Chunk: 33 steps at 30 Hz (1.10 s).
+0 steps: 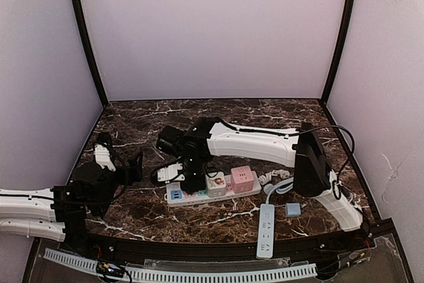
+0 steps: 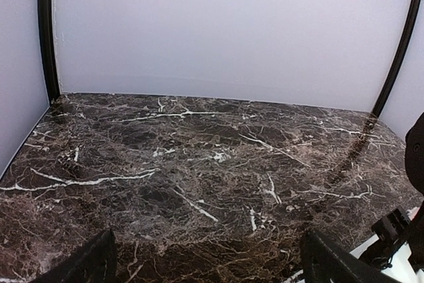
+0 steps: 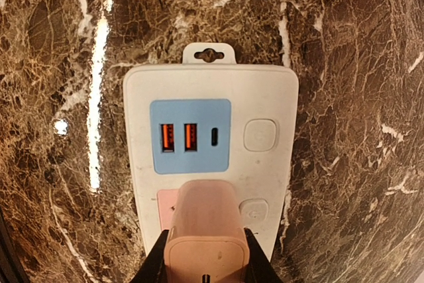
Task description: Insert the plug
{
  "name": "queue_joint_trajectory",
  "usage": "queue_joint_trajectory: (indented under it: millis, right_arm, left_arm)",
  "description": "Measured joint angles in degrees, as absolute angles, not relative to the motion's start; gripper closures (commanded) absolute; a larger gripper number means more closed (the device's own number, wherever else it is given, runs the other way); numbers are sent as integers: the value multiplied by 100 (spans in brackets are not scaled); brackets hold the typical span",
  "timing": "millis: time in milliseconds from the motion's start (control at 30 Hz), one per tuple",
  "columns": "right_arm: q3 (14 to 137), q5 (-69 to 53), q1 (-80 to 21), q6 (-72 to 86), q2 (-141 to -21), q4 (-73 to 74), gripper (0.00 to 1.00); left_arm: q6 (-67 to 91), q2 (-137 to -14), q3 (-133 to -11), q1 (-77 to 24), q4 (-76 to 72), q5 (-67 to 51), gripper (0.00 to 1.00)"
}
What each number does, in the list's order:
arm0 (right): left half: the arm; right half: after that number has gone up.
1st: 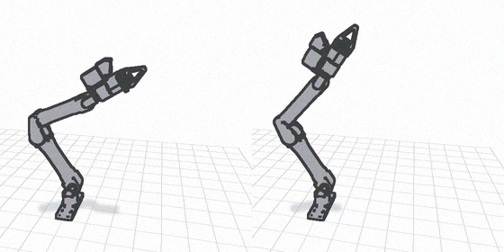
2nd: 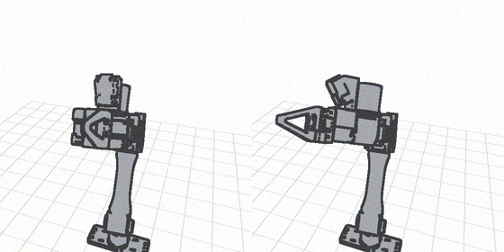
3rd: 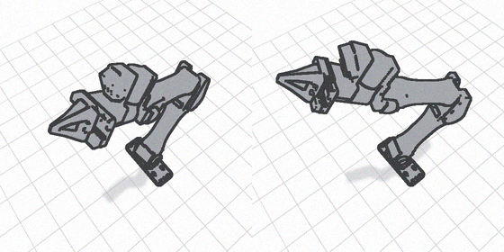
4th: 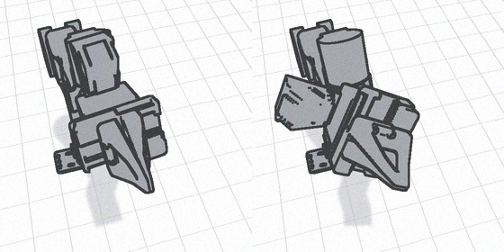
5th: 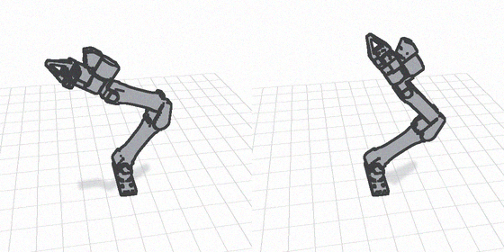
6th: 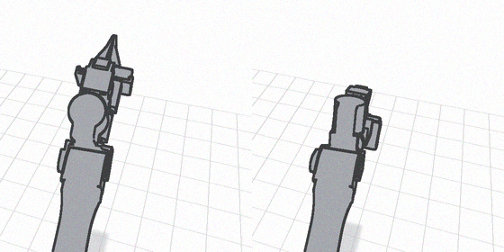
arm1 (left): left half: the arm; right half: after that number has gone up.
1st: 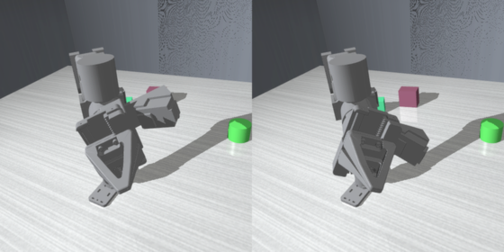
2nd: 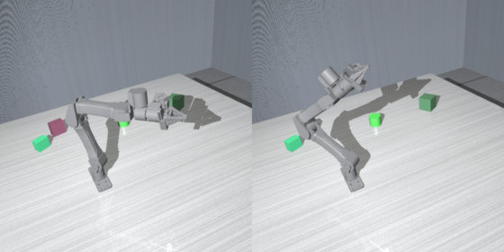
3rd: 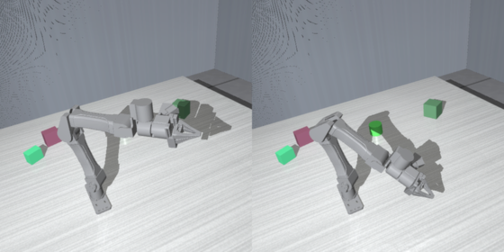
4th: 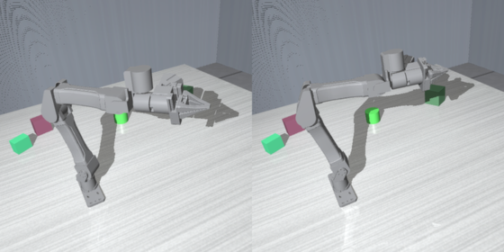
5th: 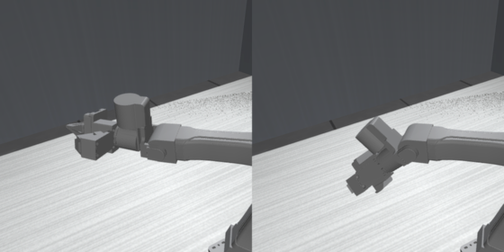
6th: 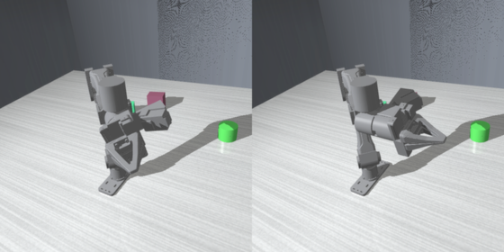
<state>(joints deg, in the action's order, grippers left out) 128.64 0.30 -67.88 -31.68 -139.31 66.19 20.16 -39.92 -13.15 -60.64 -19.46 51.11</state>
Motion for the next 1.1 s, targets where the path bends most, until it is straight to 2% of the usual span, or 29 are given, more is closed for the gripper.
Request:
queue_joint_trajectory:
  millis: [133, 233, 333, 467, 533, 567, 633, 667, 767, 967, 1100]
  right_arm:
    - [12822, 21, -6788, -3166, -13906, 6582, 100]
    - [12864, 23, -6788, -3131, -13893, 6578, 94]
    - [12879, 27, -6788, -3085, -13887, 6587, 81]
    - [12844, 56, -6788, -3000, -13847, 6563, 58]
    - [12713, 51, -6790, -2912, -13808, 6451, 50]
    - [12608, 45, -6801, -2891, -13797, 6392, 45]
    - [12390, 25, -6829, -2842, -13716, 6263, 27]
    - [12283, 27, -6849, -2871, -13633, 6180, 22]
    - [12121, 12, -6895, -2821, -13380, 6014, 14]
    - [11992, 95, -6993, -2838, -12427, 5505, 11]
    - [11590, 517, -7026, -2724, -11751, 4971, 5]
  left_arm:
    - [2016, -3929, -1315, -6064, -1940, 5109, 4]
    - [2016, -3913, -1315, -6064, -1925, 5109, 4]
    - [2016, -3868, -1315, -6064, -1868, 5107, 5]
    - [2016, -3785, -1315, -6064, -1806, 5107, 5]
    - [2018, -3754, -1315, -6064, -1787, 5105, 5]
    - [2018, -3743, -1315, -6064, -1780, 5105, 5]
    - [2018, -3734, -1315, -6064, -1769, 5103, 5]
    - [2018, -3734, -1315, -6064, -1756, 5103, 4]
    - [2018, -3732, -1315, -6064, -1730, 5100, 4]
    - [2018, -3732, -1315, -6064, -1699, 5052, 3]
    - [2014, -3763, -1315, -6064, -1702, 5006, 2]
